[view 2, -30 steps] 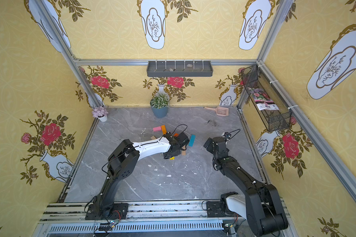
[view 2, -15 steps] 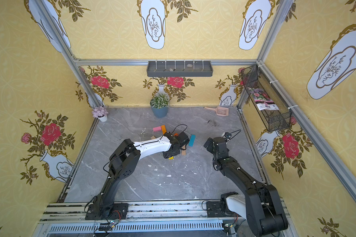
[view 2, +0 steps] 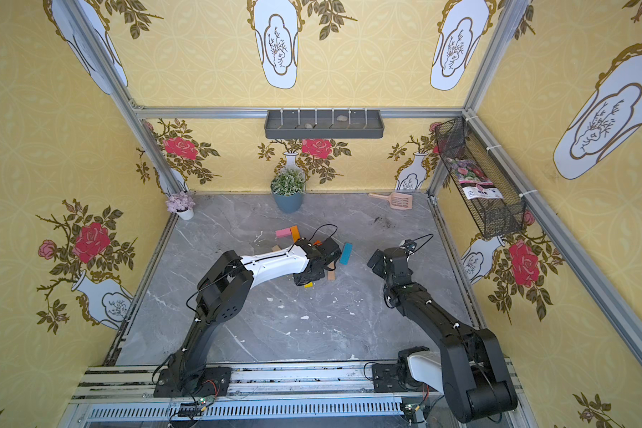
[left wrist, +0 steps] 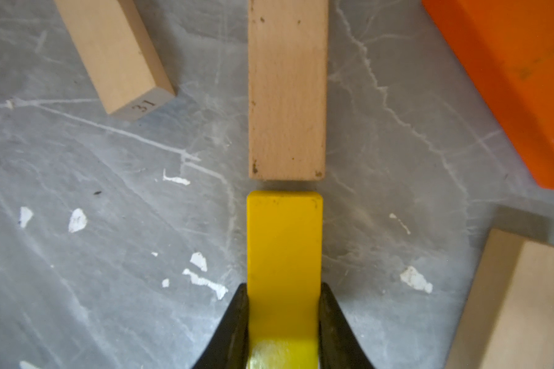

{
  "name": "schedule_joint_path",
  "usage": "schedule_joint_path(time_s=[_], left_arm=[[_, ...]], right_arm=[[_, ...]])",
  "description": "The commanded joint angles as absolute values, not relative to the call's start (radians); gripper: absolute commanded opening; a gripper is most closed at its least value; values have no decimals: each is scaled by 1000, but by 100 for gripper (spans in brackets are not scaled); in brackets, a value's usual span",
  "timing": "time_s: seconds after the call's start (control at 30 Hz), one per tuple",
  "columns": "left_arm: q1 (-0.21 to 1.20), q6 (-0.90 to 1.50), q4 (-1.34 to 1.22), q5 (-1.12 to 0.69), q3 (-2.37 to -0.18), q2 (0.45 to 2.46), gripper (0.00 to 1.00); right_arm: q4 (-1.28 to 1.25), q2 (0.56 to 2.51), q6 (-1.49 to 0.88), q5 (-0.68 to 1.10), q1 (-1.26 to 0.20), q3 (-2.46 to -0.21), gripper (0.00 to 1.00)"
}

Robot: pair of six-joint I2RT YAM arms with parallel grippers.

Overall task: Assemble a giraffe with building blocks
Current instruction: Assemble the building block at the center of the board.

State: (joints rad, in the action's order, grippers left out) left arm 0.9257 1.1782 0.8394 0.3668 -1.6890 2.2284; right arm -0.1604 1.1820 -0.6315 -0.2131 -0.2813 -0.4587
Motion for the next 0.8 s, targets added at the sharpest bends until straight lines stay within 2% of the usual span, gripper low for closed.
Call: schedule_joint_path(time_s=[0.0, 0.27, 0.4, 0.57, 0.77], left_arm=[[921, 1171, 828, 368, -1670, 2238, 34], [927, 1176, 801, 388, -1642, 2193, 66], [940, 1172, 786, 400, -1634, 2157, 75], [960, 1158, 782, 443, -1586, 2036, 81], [952, 1053, 566, 463, -1327, 1747, 87]], right_arm=[[-198, 1186, -632, -203, -281, -466, 98], [-207, 1170, -625, -199, -281, -459, 98], [-206, 1161, -613, -205, -281, -460, 98], [-228, 1159, -575, -195, -281, -462, 97], [-285, 1235, -506, -55, -284, -492, 100]])
